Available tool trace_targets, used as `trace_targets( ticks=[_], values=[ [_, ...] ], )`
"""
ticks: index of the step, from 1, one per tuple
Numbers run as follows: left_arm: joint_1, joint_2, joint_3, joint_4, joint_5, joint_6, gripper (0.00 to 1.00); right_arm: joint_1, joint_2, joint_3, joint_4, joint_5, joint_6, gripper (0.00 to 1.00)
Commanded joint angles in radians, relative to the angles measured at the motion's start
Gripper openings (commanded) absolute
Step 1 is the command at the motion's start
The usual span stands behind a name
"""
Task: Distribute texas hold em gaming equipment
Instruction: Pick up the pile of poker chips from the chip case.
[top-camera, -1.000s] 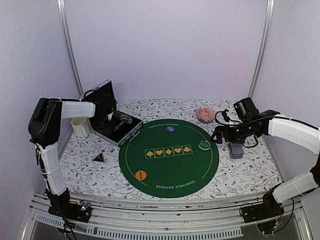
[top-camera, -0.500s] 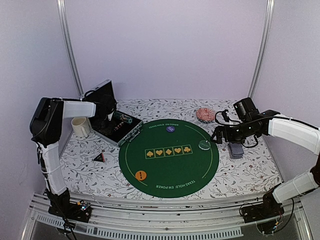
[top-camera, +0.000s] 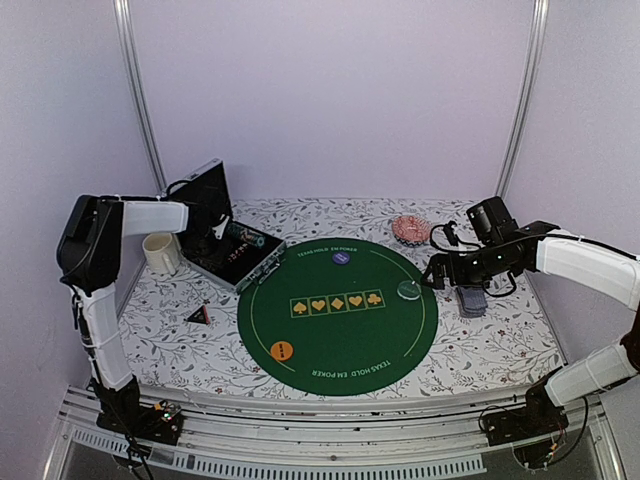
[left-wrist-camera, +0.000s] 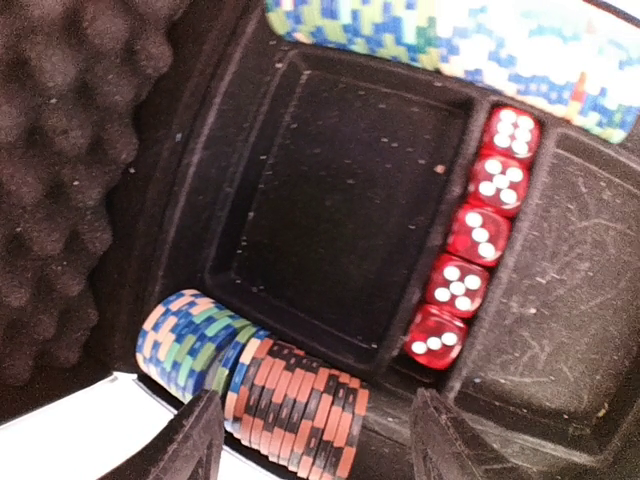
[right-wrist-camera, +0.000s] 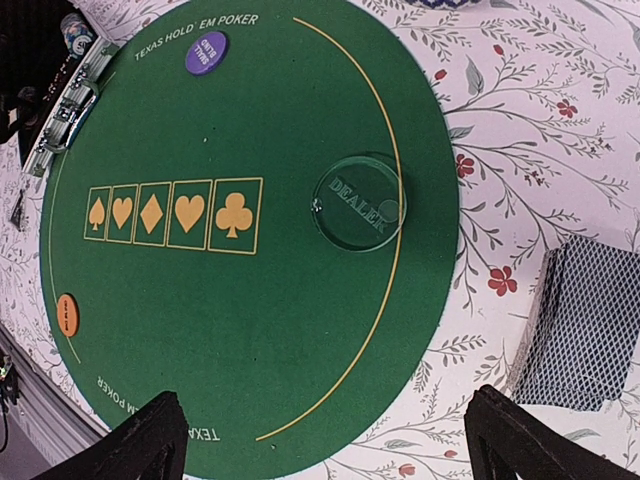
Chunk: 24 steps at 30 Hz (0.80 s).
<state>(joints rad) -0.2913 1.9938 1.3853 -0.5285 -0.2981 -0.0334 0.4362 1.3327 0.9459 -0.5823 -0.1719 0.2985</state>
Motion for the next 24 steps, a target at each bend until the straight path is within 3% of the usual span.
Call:
trace_targets(
  ticks=[1, 11, 24],
  values=[
    [-0.021, -0.014, -0.025, -0.005, 0.069, 0.027, 0.65, 0.0, -0.005, -0.005, 0.006, -0.016, -0.005, 0.99],
    [-0.015, 0.037, 0.014, -0.023, -0.038, 0.038, 0.67, 0.0, -0.01, -0.008, -0.001, -0.022, -0.007, 0.99],
    [0.029, 0.071, 0.037, -0.051, 0.047, 0.034, 0.64, 0.0, -0.009, -0.003, -0.005, -0.023, -0.009, 0.99]
  ],
)
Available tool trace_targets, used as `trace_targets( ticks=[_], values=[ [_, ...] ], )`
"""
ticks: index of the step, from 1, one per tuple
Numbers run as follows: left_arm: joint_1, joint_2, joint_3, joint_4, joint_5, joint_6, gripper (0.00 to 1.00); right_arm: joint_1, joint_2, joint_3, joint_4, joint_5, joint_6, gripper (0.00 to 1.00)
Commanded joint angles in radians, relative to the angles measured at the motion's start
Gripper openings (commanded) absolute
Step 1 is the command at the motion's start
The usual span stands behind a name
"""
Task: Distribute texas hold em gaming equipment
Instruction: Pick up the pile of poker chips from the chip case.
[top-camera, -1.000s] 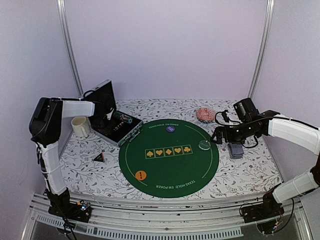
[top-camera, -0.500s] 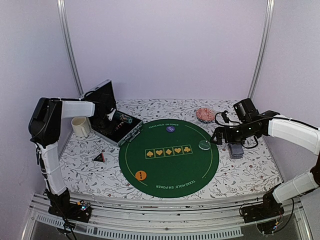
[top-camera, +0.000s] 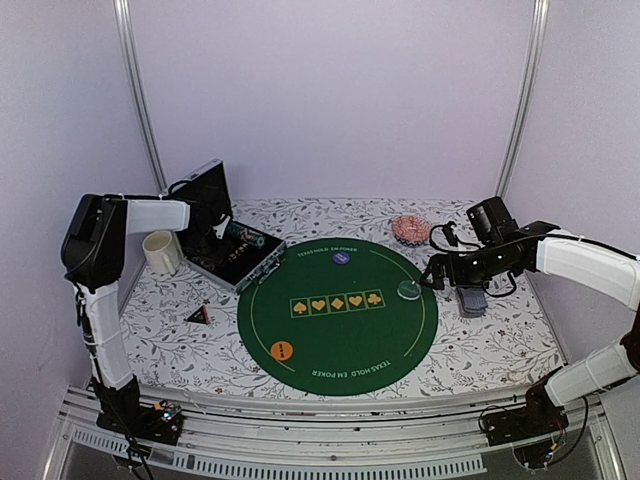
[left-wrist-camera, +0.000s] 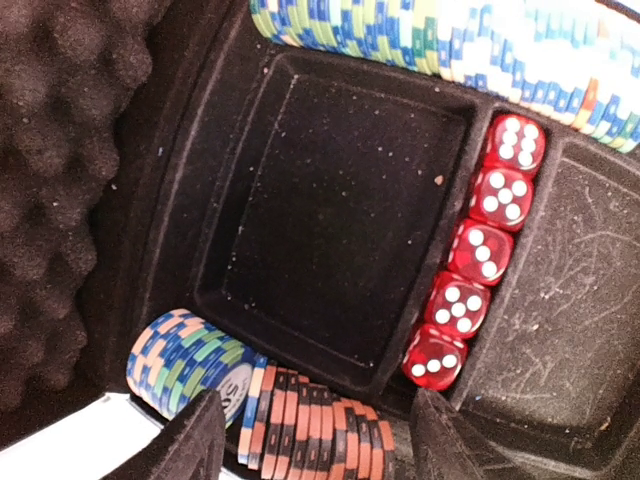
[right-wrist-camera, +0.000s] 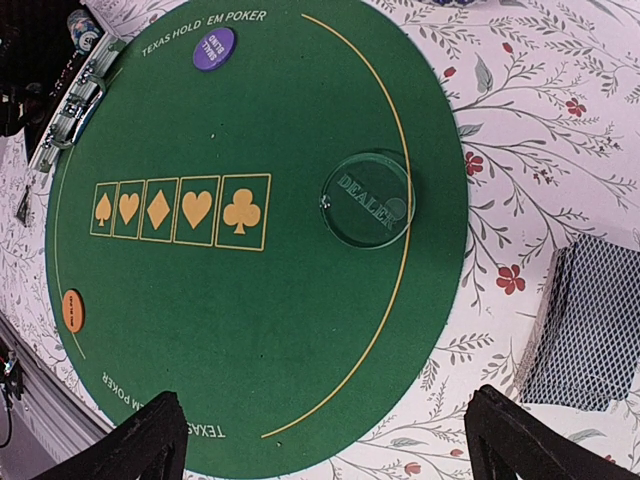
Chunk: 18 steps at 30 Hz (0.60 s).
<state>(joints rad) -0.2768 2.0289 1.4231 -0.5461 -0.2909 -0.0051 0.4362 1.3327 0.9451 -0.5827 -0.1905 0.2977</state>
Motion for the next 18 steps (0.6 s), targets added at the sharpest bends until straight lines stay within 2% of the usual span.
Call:
trace_targets(
  ticks=[1, 4, 18],
  values=[
    [0.016, 0.037, -0.001, -0.034, 0.042, 0.007, 0.63, 0.0, -0.009, -0.003, -0.005, -0.005, -0.009, 0.99],
    [0.025, 0.043, 0.002, -0.041, 0.054, 0.001, 0.6, -0.001, -0.011, -0.003, -0.006, -0.006, -0.009, 0.99],
    [0.089, 0.063, 0.024, -0.11, 0.045, -0.045, 0.55, 0.0, -0.017, -0.004, -0.016, -0.002, -0.009, 0.99]
  ],
)
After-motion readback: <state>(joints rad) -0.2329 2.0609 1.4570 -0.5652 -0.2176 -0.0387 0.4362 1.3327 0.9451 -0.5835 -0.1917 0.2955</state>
